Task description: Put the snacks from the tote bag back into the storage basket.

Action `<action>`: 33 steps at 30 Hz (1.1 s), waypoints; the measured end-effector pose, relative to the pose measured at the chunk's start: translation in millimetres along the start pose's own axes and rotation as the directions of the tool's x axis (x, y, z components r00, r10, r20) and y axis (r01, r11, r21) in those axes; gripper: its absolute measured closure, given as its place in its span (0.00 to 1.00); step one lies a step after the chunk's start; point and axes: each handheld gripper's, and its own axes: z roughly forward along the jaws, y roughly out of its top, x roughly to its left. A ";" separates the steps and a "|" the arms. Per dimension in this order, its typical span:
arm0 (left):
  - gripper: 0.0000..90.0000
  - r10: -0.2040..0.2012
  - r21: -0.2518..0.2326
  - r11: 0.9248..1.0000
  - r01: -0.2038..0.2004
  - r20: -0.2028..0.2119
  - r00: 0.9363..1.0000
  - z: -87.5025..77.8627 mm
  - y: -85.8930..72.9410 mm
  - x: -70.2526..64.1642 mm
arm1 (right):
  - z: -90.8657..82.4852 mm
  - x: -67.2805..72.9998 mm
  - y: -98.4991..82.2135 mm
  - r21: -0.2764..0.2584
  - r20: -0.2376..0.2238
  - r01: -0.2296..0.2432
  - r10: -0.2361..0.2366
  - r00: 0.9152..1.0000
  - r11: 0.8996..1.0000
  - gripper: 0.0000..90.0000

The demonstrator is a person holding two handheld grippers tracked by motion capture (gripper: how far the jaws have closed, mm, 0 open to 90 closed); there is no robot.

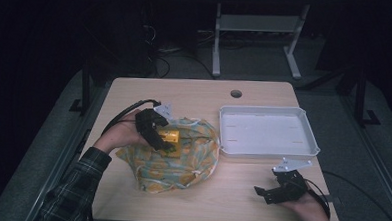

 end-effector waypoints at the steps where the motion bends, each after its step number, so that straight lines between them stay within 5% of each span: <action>1: 0.16 0.004 0.012 1.000 -0.004 0.005 1.000 1.2 1.1 0.4 | -0.1 0.0 0.0 0.000 -0.001 -0.001 0.001 1.000 1.000 0.07; 16: 0.23 0.054 0.117 0.991 -0.057 0.028 0.998 20.3 5.9 6.4 | -0.5 -0.9 -0.7 -0.003 -0.005 -0.003 0.003 1.000 1.000 0.07; 33: 0.48 0.077 0.135 0.987 -0.086 0.072 0.994 28.0 6.2 8.8 | -0.9 -1.4 -1.3 0.001 -0.005 -0.005 0.005 1.000 1.000 0.07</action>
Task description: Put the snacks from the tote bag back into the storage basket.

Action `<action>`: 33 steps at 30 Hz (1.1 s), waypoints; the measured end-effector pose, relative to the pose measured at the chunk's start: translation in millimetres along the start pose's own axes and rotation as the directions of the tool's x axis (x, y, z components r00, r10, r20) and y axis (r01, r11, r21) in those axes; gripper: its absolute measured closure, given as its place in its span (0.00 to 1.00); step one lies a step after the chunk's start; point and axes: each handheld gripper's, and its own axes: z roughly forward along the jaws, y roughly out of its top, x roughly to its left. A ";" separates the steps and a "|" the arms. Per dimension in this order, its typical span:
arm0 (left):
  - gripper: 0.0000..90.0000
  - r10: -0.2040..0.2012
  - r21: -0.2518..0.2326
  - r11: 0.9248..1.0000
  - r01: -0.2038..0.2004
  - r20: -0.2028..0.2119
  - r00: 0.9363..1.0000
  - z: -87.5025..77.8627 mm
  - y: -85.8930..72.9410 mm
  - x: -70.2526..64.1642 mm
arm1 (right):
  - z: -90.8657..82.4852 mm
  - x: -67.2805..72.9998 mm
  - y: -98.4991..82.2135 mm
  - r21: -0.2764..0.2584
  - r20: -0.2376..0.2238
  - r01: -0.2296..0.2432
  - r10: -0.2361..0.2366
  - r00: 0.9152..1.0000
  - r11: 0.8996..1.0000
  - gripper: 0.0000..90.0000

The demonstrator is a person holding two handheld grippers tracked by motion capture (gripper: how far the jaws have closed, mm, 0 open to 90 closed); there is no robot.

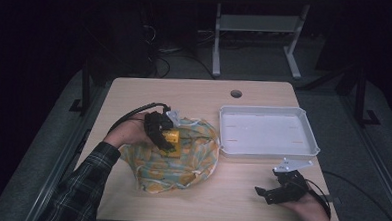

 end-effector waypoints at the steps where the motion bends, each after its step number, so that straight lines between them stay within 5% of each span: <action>1: 0.48 -0.002 -0.002 1.000 0.002 0.002 1.000 0.0 -0.1 0.1 | 0.0 0.0 0.0 -0.001 0.001 -0.001 0.001 1.000 1.000 0.07; 33: 0.56 0.025 -0.022 0.999 -0.024 0.017 1.000 -3.2 -3.6 1.9 | 0.1 -0.8 -0.5 0.000 0.000 -0.003 0.003 1.000 1.000 0.07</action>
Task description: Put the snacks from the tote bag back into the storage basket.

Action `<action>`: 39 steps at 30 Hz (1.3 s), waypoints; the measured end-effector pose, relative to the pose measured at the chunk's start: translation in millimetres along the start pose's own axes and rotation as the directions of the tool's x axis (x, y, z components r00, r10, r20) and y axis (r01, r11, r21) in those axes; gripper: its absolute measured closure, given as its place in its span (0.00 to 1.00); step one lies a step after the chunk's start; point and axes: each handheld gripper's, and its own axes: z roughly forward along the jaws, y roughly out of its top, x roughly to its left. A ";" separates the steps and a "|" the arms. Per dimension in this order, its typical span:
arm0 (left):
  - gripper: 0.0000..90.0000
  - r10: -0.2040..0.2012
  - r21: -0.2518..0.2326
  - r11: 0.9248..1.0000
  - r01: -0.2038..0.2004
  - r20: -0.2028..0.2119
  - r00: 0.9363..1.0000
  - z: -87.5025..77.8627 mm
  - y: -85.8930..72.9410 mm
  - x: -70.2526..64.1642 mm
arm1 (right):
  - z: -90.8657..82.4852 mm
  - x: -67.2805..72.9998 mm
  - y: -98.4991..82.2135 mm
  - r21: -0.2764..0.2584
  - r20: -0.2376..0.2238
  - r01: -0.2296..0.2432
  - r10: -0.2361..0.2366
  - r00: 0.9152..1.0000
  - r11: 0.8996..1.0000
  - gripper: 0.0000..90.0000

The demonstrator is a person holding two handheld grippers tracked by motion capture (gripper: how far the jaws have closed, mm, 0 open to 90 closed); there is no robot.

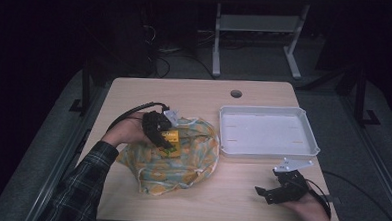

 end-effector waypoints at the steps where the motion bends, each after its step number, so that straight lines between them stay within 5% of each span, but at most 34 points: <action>1: 0.56 -0.001 -0.001 1.000 0.001 -0.001 1.000 -0.7 0.2 0.1 | 0.0 0.0 -0.1 0.000 0.000 -0.001 0.001 1.000 1.000 0.07; 17: 0.56 -0.080 -0.058 0.995 0.079 -0.010 0.997 -17.7 4.0 -1.1 | -0.4 -0.2 -0.3 0.000 0.000 -0.003 0.003 1.000 1.000 0.07; 23: 0.56 -0.119 -0.064 0.991 0.119 0.012 0.993 -21.2 6.6 -2.0 | -0.2 0.0 -0.3 0.000 0.000 -0.006 0.006 1.000 1.000 0.07; 39: 0.56 -0.187 -0.078 0.980 0.185 -0.014 0.982 -38.3 26.0 -5.7 | 0.0 0.5 -0.2 -0.004 -0.001 -0.001 0.001 1.000 1.000 0.07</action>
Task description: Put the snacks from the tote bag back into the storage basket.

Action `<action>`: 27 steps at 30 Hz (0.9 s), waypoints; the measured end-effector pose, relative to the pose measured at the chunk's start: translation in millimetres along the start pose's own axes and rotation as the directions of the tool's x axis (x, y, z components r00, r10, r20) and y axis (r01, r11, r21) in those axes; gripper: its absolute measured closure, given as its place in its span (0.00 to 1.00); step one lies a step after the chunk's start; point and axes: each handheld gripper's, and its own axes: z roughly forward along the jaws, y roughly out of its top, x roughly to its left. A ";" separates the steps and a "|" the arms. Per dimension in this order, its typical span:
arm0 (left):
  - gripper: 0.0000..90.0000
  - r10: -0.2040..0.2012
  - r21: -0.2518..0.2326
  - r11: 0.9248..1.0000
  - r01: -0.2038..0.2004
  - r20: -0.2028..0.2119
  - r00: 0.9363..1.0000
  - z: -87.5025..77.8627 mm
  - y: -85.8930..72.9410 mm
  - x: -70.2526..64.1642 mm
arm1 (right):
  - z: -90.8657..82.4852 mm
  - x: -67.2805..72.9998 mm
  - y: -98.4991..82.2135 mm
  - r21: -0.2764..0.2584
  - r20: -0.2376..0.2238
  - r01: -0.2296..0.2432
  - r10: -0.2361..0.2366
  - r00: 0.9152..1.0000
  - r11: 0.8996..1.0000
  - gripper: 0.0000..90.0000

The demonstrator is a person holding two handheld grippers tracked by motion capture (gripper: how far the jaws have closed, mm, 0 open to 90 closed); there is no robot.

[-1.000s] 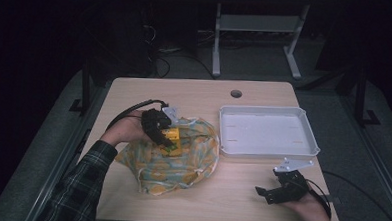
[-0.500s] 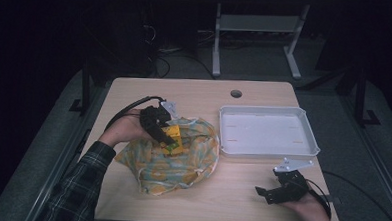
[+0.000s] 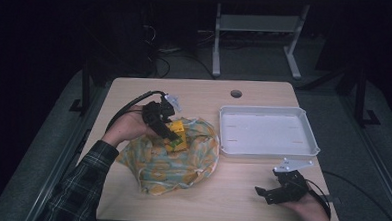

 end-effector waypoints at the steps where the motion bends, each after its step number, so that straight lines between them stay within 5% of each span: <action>1: 0.56 -0.002 -0.002 1.000 0.002 -0.001 1.000 -0.6 1.0 -0.4 | 0.1 0.1 0.1 0.000 0.001 0.002 -0.002 1.000 1.000 0.07; 10: 0.56 -0.020 -0.017 1.000 0.019 -0.013 1.000 -3.2 11.7 -2.5 | 0.8 1.2 0.5 0.002 -0.002 0.013 -0.013 1.000 1.000 0.07; 27: 0.56 0.025 -0.027 0.999 -0.025 -0.005 1.000 0.4 53.4 -8.9 | -1.0 1.4 0.2 -0.011 -0.011 0.002 -0.002 1.000 1.000 0.07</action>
